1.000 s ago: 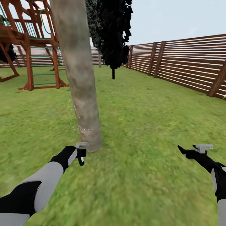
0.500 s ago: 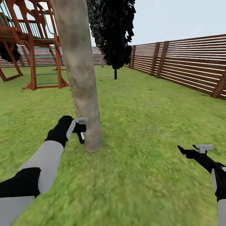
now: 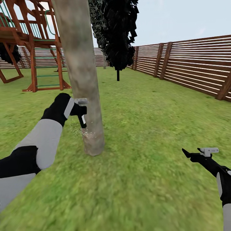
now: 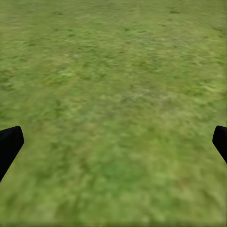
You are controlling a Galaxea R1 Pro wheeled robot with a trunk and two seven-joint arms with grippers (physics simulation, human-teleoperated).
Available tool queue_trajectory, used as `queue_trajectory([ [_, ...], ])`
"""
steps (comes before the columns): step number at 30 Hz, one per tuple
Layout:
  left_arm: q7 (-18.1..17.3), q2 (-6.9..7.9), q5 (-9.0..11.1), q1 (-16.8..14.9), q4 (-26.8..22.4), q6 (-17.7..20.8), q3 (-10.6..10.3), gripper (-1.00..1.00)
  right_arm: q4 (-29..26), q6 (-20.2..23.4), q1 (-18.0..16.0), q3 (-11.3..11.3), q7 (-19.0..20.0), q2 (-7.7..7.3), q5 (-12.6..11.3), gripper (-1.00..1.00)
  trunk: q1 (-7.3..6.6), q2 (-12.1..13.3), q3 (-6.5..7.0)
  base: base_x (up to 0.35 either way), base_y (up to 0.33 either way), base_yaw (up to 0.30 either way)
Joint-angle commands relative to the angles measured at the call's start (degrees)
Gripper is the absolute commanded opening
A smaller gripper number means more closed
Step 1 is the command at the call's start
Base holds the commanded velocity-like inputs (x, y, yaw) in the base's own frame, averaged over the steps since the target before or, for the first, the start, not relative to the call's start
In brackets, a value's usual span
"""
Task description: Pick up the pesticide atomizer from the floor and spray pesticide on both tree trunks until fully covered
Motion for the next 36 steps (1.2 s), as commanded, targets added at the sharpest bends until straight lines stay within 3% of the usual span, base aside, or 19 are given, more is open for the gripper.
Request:
queue_trajectory([
  [1, 0.0, 0.03, 0.0, 0.8, 0.3, -0.1, -0.1, -1.00, 0.0, 0.0, 0.0, 0.0, 0.0, -0.26, 0.0, 1.00, 0.00, 0.0, 0.00, 0.000, 0.000, 0.000],
  [5, -0.3, -0.05, 0.1, 6.7, 0.4, -0.6, -0.3, -1.00, 0.0, 0.0, 0.0, 0.0, 0.0, -0.40, 0.0, 1.00, 0.00, 0.0, 0.00, 0.000, 0.000, 0.000],
  [7, -0.6, -0.11, 0.1, 12.4, 0.4, -1.2, -0.3, -1.00, 0.0, 0.0, 0.0, 0.1, 0.0, -0.40, 0.0, 1.00, 0.00, 0.0, 0.00, 0.000, 0.000, 0.000],
  [13, -0.8, -0.85, 0.2, 20.2, 0.4, -5.4, -0.2, -1.00, 0.0, 0.0, 0.0, 0.0, 0.0, -0.41, 0.0, 1.00, 0.00, 0.0, 0.00, 0.000, 0.000, 0.000],
  [17, -0.5, -1.13, 0.2, 19.4, -1.3, -5.3, -0.3, -1.00, 0.0, 0.0, 0.0, 0.0, 0.0, -0.49, 0.0, 1.00, 0.00, 0.0, 0.00, 0.000, 0.000, 0.000],
  [21, -0.4, -1.14, 0.1, 10.6, -1.7, -1.3, -0.2, -1.00, 0.0, 0.0, 0.0, 0.0, 0.0, -0.49, 0.0, 1.00, 0.00, 0.0, 0.00, 0.000, 0.000, 0.000],
  [23, -0.4, -0.94, 0.0, 7.9, -1.7, -0.8, -0.3, -1.00, 0.0, 0.0, 0.0, 0.0, 0.0, -0.49, 0.0, 1.00, 0.00, 0.0, 0.00, 0.000, 0.000, 0.000],
  [26, -0.2, -0.63, -0.2, 8.1, -1.6, -1.0, -0.3, -1.00, 0.0, 0.0, 0.0, 0.0, 0.0, -0.49, 0.0, 1.00, 0.00, 0.0, 0.00, 0.000, 0.000, 0.000],
  [28, -0.1, -0.56, -0.1, 13.2, -1.7, -3.1, -0.4, -1.00, 0.0, 0.0, 0.0, 0.0, 0.0, -0.49, 0.0, 1.00, 0.00, 0.0, 0.00, 0.000, 0.000, 0.000],
  [31, 0.2, -0.77, -0.1, 23.3, -1.6, -14.9, -0.5, -1.00, 0.0, 0.0, 0.0, 0.1, 0.0, -0.49, 0.0, 1.00, 0.00, 0.0, 0.00, 0.000, 0.000, 0.000],
  [36, 0.2, -0.70, -0.5, 32.3, -1.6, -19.9, -0.6, -1.00, 0.0, 0.0, 0.0, 0.0, 0.0, -0.49, 0.0, 1.00, 0.00, 0.0, 0.00, 0.000, 0.000, 0.000],
])
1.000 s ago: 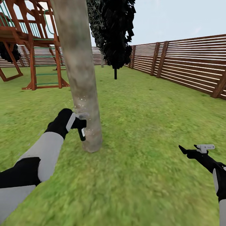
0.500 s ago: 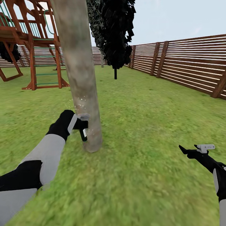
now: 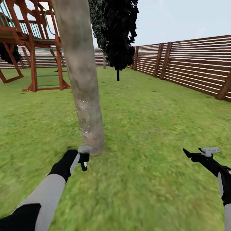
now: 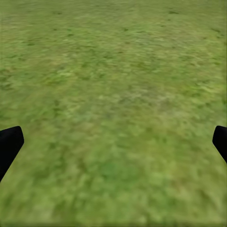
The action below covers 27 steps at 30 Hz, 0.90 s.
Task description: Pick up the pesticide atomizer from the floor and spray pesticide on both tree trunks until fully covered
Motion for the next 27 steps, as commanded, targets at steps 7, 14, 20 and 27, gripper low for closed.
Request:
queue_trajectory([
  [7, 0.2, -0.14, 0.5, 2.5, 0.2, -6.2, 0.2, -1.00, 0.1, 0.0, 0.0, 0.0, 0.0, 0.00, 0.1, 1.00, -0.01, 0.0, 0.01, 0.060, -0.167, 0.101],
  [14, 0.2, -0.39, 0.6, 2.5, 0.5, -6.3, 0.2, -1.00, 0.3, 0.0, 0.0, -0.2, 0.0, 0.09, 0.1, 1.00, -0.01, 0.0, 0.01, 0.241, -0.182, 0.274],
  [20, 0.1, -0.49, 0.7, 2.5, 0.7, -6.3, 0.2, -1.00, 0.3, 0.0, 0.0, -0.2, 0.0, 0.16, 0.1, 1.00, -0.01, 0.0, 0.01, 0.022, -0.269, 0.270],
  [27, 0.2, -0.54, 0.7, 2.5, 0.8, -6.3, 0.2, -1.00, 0.4, 0.0, 0.0, -0.2, 0.0, 0.18, 0.1, 1.00, -0.01, 0.0, 0.01, 0.041, -0.275, 0.036],
])
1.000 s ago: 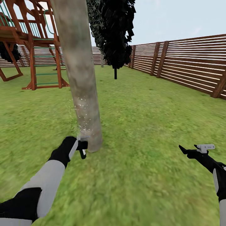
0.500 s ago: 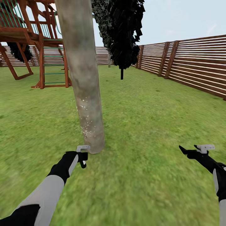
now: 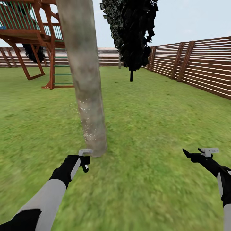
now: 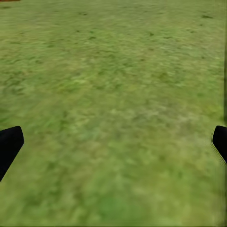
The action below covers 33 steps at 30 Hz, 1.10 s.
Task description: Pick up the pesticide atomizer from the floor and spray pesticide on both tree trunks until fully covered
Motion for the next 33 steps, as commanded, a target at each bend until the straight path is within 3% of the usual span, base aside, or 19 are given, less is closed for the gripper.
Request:
queue_trajectory([
  [1, 0.0, 0.02, 0.0, 0.0, 0.0, 0.0, 0.0, -1.00, 0.0, 0.0, 0.0, 0.0, 0.0, 0.00, 0.0, 1.00, 0.00, 0.0, 0.00, 0.080, -0.275, 0.000],
  [13, 0.0, 0.04, 0.0, 0.0, 0.0, 0.0, 0.0, -1.00, 0.1, 0.0, 0.0, -0.1, -0.1, 0.00, 0.1, 1.00, 0.00, 0.0, 0.00, 0.081, -0.275, 0.002],
  [23, 0.0, 0.04, 0.0, 0.1, 0.0, 0.0, 0.0, -1.00, 0.0, -0.1, 0.0, -0.1, -0.1, -0.02, 0.0, 1.00, 0.00, 0.0, 0.00, 0.083, -0.275, 0.253],
  [33, 0.0, -0.31, 0.0, 0.1, 0.1, 0.0, 0.0, -1.00, -0.1, 0.0, 0.0, -0.9, -0.2, -0.09, 0.0, 1.00, 0.00, 0.0, 0.00, 0.092, -0.275, 0.011],
])
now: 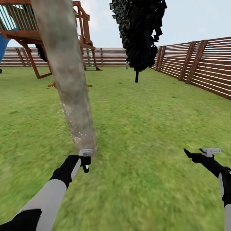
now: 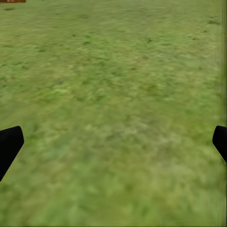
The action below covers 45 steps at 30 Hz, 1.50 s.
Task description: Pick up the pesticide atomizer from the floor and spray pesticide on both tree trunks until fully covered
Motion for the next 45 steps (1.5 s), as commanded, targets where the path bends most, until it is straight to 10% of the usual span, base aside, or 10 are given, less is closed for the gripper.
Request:
queue_trajectory([
  [1, 0.0, 0.00, 0.0, 0.0, 0.0, 0.0, 0.0, -1.00, 0.0, 0.0, 0.0, 0.0, 0.0, 0.00, 0.0, 1.00, 0.00, 0.0, 0.00, 0.093, -0.275, 0.015],
  [21, -0.1, -0.01, 0.0, 0.6, 0.0, -0.2, 0.0, -1.00, 0.0, 0.0, 0.0, 0.0, 0.1, 0.09, 0.0, 1.00, 0.00, 0.0, 0.00, 0.079, -0.199, 0.263],
  [26, -0.1, -0.12, 0.0, 0.2, -0.9, -6.5, 0.1, -1.00, -0.1, 0.0, 0.0, -0.1, 0.0, 0.03, 0.0, 1.00, 0.00, 0.0, 0.00, 0.000, -0.001, 0.203],
  [29, -0.1, -0.43, 0.0, -2.2, -1.8, -0.5, 0.0, -1.00, -0.1, 0.0, 0.0, -0.3, 0.1, 0.00, 0.0, 1.00, 0.00, 0.0, 0.00, 0.000, 0.000, 0.010],
  [36, -0.2, -2.21, -0.1, -19.5, -5.5, 20.1, -0.2, -1.00, -0.2, 0.0, 0.0, -0.6, 0.1, -0.06, 0.0, 1.00, 0.00, 0.0, 0.00, 0.000, 0.000, 0.000],
  [45, -0.2, -1.56, -0.4, -29.1, -5.6, 25.6, 0.0, -1.00, -0.2, 0.0, 0.0, -0.6, 0.1, -0.09, 0.0, 1.00, 0.00, 0.0, 0.00, 0.000, 0.000, 0.000],
])
